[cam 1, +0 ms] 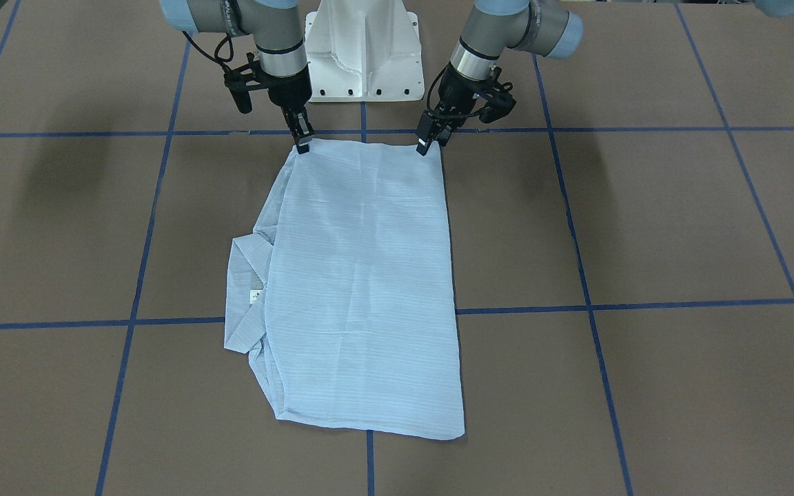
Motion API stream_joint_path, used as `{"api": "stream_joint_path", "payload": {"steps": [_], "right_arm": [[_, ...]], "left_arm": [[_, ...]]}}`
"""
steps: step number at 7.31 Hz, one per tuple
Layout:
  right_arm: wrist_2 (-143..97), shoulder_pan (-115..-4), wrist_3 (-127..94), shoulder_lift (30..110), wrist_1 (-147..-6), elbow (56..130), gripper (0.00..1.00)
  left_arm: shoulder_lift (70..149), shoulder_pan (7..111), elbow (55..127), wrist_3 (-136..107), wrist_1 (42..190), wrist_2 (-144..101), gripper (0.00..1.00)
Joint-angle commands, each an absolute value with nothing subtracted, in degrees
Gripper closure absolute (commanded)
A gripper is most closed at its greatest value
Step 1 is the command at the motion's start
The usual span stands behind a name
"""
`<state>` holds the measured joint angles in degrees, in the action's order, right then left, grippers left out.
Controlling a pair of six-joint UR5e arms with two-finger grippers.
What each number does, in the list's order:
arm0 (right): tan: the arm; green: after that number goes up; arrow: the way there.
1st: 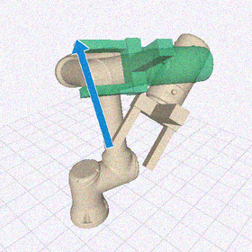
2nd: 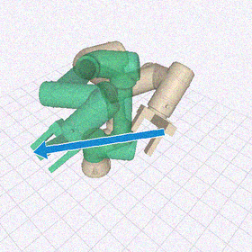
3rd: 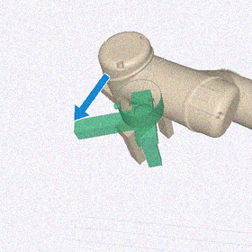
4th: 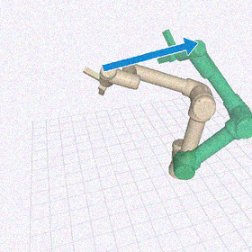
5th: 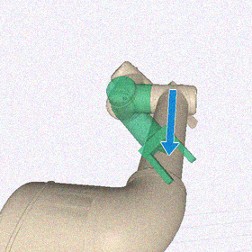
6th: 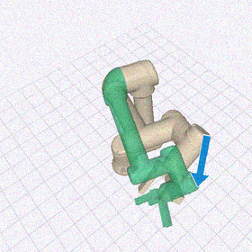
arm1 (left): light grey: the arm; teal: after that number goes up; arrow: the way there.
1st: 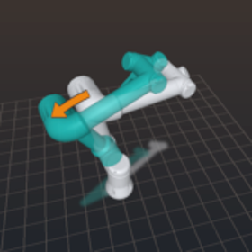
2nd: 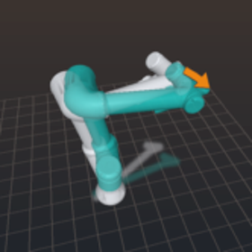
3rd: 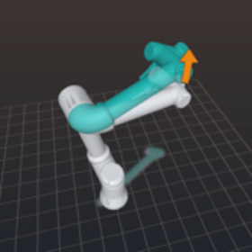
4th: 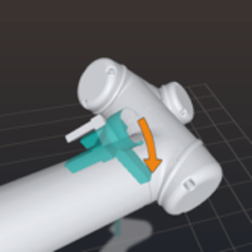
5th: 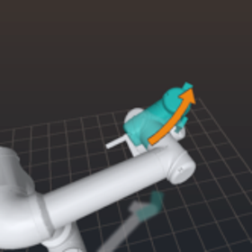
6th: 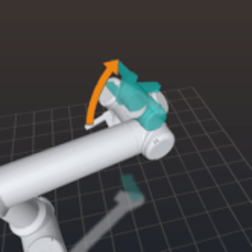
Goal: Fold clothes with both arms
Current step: 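Grasp the shirt's near edge corners with both grippers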
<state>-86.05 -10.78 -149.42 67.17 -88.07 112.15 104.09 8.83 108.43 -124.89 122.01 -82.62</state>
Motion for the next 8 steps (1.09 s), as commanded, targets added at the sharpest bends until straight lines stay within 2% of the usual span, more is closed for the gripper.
{"api": "stream_joint_path", "payload": {"steps": [1,4,6,8], "right_arm": [[-86.04,-10.72,-149.41,67.24,-88.07,112.24,1.0],[-86.04,-10.63,-149.5,67.24,-88.07,112.24,1.0],[-86.04,-9.59,-149.5,67.59,-94.43,117.47,1.0],[-85.87,-7.91,-149.68,67.68,-100.96,123.89,1.0]], "left_arm": [[104.24,8.7,108.72,-125.77,120.34,-82.53,1.0],[105.21,8.96,110.73,-125.86,118.39,-82.18,1.0],[104.77,8.88,113.72,-127.43,118.21,-81.83,1.0],[104.5,8.7,123.78,-129.45,112.37,-81.74,1.0]]}}
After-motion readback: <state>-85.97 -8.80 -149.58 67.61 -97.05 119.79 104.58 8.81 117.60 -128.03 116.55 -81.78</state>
